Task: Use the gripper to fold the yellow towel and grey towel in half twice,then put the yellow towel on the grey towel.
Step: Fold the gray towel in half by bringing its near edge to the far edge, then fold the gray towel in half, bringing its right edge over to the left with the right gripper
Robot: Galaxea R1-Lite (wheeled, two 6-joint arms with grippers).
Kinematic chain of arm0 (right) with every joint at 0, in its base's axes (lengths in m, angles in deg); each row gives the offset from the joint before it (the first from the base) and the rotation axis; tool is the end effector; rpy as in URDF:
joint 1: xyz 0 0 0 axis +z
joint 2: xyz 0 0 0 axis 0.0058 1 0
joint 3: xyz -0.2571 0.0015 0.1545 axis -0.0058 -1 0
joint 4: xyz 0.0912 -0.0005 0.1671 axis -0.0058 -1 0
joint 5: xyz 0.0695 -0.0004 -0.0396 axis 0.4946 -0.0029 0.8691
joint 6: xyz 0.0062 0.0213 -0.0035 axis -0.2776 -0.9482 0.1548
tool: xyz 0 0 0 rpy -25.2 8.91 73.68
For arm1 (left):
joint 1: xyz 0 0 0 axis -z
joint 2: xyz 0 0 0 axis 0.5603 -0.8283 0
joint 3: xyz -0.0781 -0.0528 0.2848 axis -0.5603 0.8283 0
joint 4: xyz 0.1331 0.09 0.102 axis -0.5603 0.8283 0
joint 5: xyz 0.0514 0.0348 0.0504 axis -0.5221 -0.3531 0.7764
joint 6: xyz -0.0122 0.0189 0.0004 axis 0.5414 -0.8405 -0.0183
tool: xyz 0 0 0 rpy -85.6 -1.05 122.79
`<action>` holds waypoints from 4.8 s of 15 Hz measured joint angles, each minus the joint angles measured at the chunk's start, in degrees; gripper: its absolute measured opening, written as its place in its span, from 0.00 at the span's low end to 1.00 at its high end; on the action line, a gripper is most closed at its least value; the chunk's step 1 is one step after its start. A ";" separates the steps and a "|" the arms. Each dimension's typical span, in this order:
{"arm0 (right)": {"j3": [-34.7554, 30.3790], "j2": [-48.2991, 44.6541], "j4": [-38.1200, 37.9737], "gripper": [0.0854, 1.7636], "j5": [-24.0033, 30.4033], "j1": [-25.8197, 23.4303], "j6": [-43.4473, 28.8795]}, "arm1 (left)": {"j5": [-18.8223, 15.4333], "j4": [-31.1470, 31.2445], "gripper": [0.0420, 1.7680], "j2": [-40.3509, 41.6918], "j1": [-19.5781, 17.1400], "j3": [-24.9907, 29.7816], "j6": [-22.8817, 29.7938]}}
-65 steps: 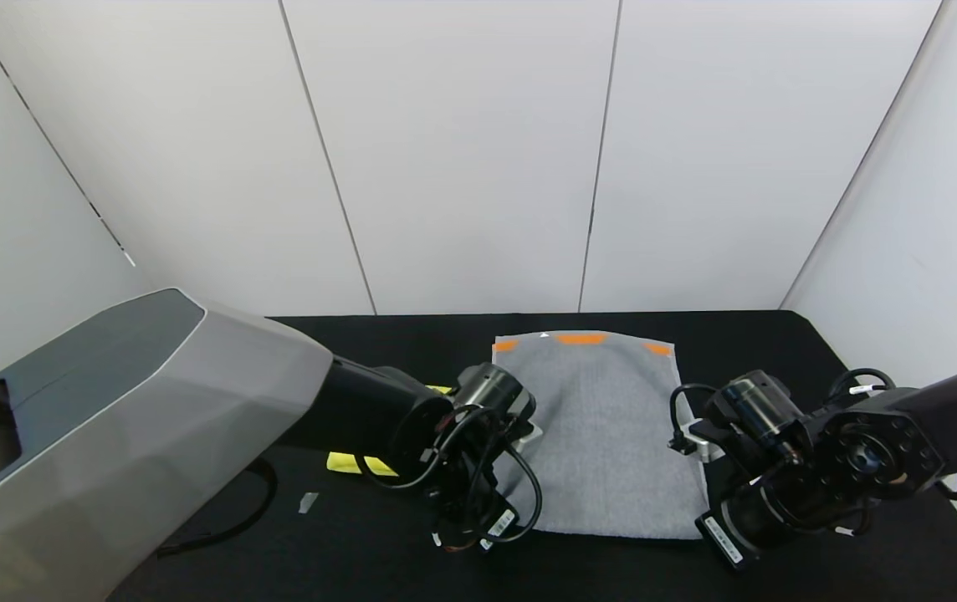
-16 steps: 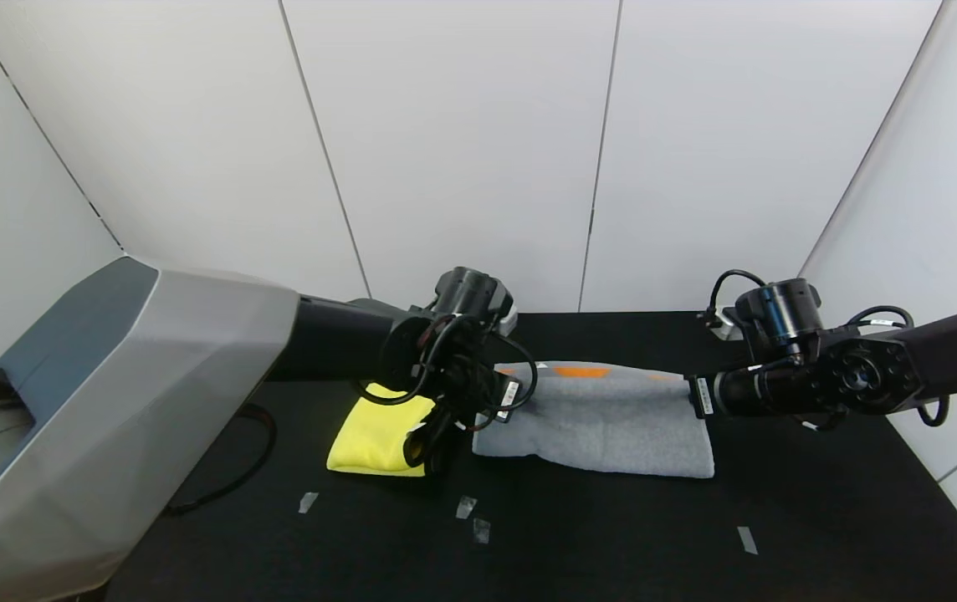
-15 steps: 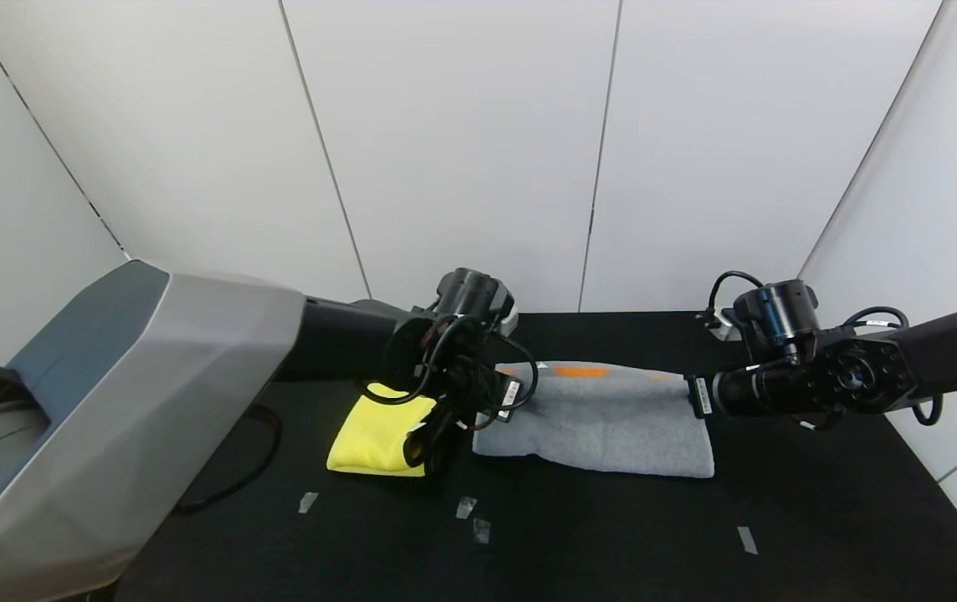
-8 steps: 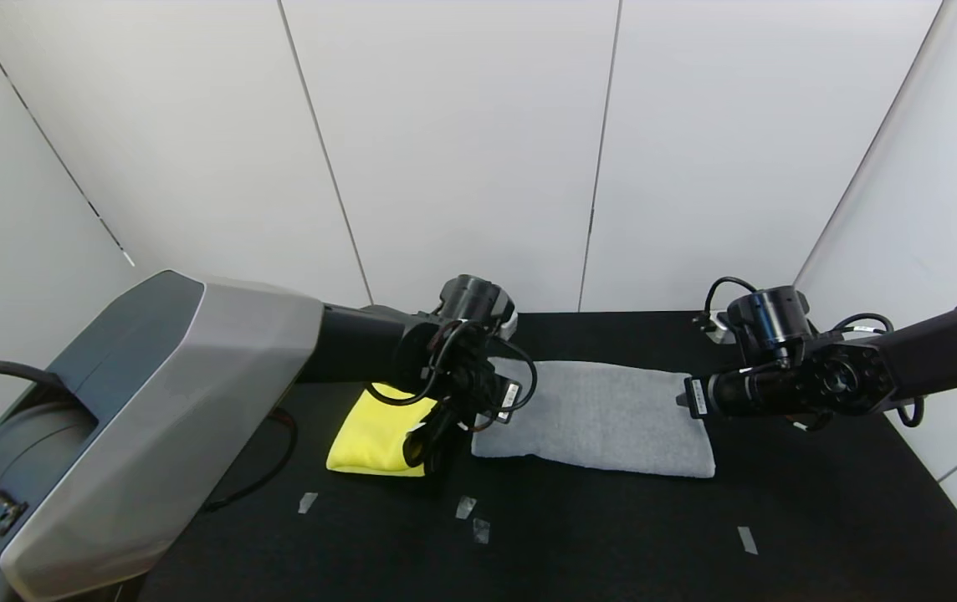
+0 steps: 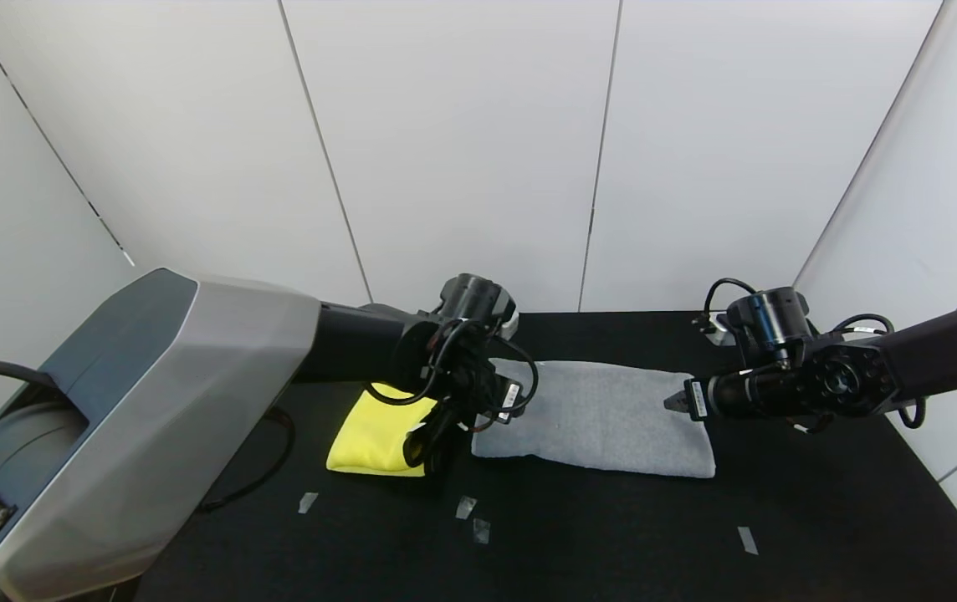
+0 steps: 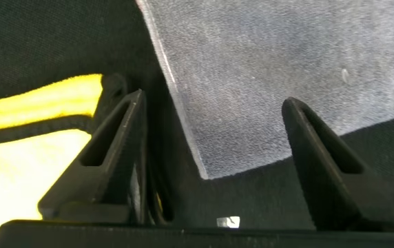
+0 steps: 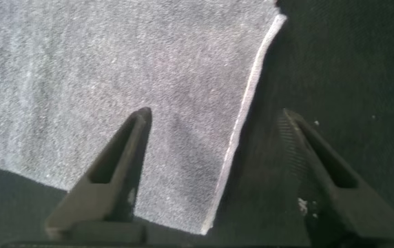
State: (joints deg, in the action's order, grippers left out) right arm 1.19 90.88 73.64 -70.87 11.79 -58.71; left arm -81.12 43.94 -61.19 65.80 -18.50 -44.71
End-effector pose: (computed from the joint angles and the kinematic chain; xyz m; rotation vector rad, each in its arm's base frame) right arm 0.3895 0.0794 0.0910 0.0107 0.8038 0.1681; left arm 0.3931 -0.2396 0.1104 0.2488 0.7940 -0.3898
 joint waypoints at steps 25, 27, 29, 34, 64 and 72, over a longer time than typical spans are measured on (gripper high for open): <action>5.32 6.31 -5.77 0.96 -8.72 5.81 -13.76 | -2.21 1.84 0.96 12.18 -0.44 12.92 0.11; 5.84 6.81 -5.83 0.96 -8.72 5.84 -13.76 | -2.24 1.51 0.96 12.54 -0.50 13.03 0.16; 6.03 7.08 -5.83 0.80 -8.61 5.85 -13.79 | -2.24 1.51 0.96 12.70 -0.52 13.09 0.16; 6.03 7.25 -5.77 0.43 -8.68 5.90 -13.74 | -2.32 1.54 0.97 12.76 -0.52 13.09 0.16; 8.16 -4.77 -18.98 0.05 -19.86 11.11 -1.66 | -2.21 1.62 0.97 14.76 -2.29 12.86 0.11; 12.12 -1.16 -18.63 0.05 -19.88 19.98 -5.39 | -2.13 1.65 0.97 15.57 -2.38 12.97 0.09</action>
State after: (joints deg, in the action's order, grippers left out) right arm 13.31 89.72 55.01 -90.75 31.77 -64.10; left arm -83.26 45.58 -45.62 63.42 -5.53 -44.63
